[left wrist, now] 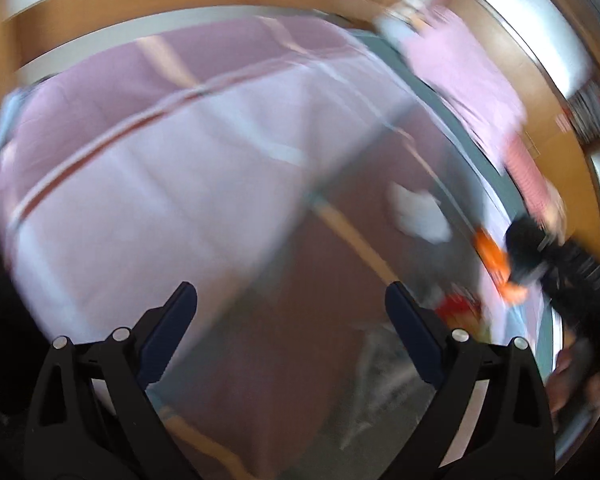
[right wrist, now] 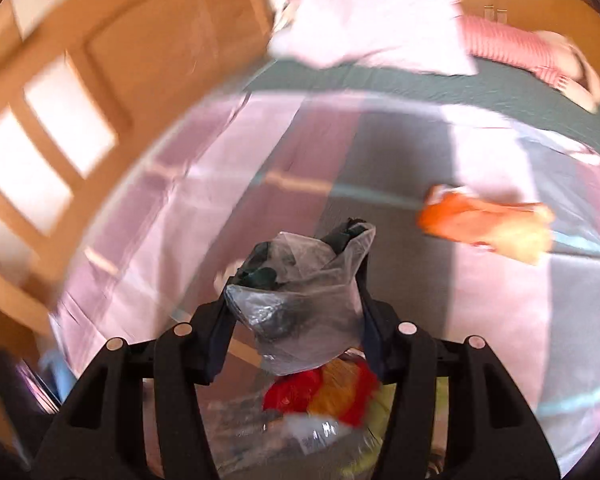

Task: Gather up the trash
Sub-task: 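Carry the plastic bag to the bin with the right gripper while the left grasps the clear wrapper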

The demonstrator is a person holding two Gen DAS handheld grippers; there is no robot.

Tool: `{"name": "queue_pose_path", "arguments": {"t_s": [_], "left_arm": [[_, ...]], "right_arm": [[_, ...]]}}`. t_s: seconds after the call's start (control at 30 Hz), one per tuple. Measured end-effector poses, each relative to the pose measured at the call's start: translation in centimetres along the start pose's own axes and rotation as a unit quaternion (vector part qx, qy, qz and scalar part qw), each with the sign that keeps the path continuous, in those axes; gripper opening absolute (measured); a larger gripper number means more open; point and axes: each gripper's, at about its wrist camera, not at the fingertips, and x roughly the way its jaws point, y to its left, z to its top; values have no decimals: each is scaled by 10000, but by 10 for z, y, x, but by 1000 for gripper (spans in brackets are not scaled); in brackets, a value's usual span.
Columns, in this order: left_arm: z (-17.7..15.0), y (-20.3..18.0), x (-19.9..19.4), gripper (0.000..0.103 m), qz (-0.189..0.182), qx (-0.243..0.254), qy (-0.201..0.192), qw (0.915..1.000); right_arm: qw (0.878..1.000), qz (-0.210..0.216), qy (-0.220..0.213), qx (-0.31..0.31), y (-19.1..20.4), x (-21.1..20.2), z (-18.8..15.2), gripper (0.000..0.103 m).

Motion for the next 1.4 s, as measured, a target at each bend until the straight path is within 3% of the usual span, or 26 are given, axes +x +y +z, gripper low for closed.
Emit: {"name": "queue_pose_path", "arguments": {"t_s": [0.07, 0.13, 0.23, 0.27, 0.33, 0.37, 0.4, 0.43, 0.5, 0.67, 0.77, 0.8, 0.83, 0.87, 0.9, 0.97, 1.03, 1.13, 1.2, 1.3, 1.4], "left_arm": [[-3, -31, 10, 95, -222, 836, 269, 9959], [-10, -59, 16, 96, -183, 1612, 331, 9862], [-23, -94, 35, 98, -341, 2528, 662, 9646], [-27, -103, 45, 98, -297, 2804, 827, 9559], [-33, -110, 61, 98, 23, 3081, 913, 9470], [-33, -109, 65, 96, 54, 3082, 979, 9463], [-33, -106, 69, 83, -64, 2994, 1115, 9476], [-34, -105, 69, 77, -99, 2933, 1169, 9488], [-35, -103, 63, 63, -119, 2966, 1033, 9493], [-41, -87, 46, 30, -686, 2691, 1266, 9523], [-41, -70, 32, 26, -1178, 2241, 1278, 9589], [-38, -66, 26, 26, -1113, 2144, 1043, 9648], [-34, -63, 15, 26, -730, 2239, 537, 9704], [-35, -66, 4, 26, -86, 2558, -79, 9666], [-40, -69, -5, 26, 522, 2881, -599, 9543], [-45, -70, -13, 26, 1147, 3107, -1143, 9366], [-43, -65, -20, 26, 1524, 2989, -1456, 9307], [-24, -41, -30, 26, 1299, 2143, -1425, 9576], [-15, -26, -30, 26, 766, 1571, -1171, 9776], [-24, -13, -41, 26, 209, 1441, -1040, 9839], [-43, -19, -54, 26, -13, 1768, -1145, 9776]], "right_arm": [[9998, -83, 17, 161, -10, -19, -3, 55], [9994, -113, 30, 313, -22, -44, -16, 55], [9977, -75, 87, 669, -42, -77, -49, 55], [9966, -56, 102, 821, -49, -84, -60, 55], [9938, 56, 21, 1106, -61, -112, -92, 55], [9925, 88, -39, 1218, -64, -123, -107, 55], [9905, 92, -107, 1366, -70, -137, -127, 55], [9887, 29, -184, 1489, -76, -151, -142, 55], [9850, -150, -333, 1686, -82, -168, -164, 55], [9756, -231, -479, 2131, -93, -190, -206, 55], [9749, -266, -546, 2144, -90, -194, -209, 55], [9748, -197, -599, 2140, -87, -195, -208, 55], [9751, -125, -622, 2127, -86, -197, -207, 55], [9754, -67, -632, 2111, -84, -199, -208, 55], [9759, -22, -632, 2090, -80, -198, -208, 55], [9761, 57, -637, 2076, -75, -198, -209, 55], [9752, 130, -633, 2118, -72, -196, -211, 55], [9745, 136, -598, 2158, -72, -196, -216, 55], [9749, 92, -593, 2145, -73, -198, -220, 55], [9778, -224, -595, 1995, -71, -204, -222, 55], [9790, -555, -654, 1850, -70, -207, -224, 55]]}}
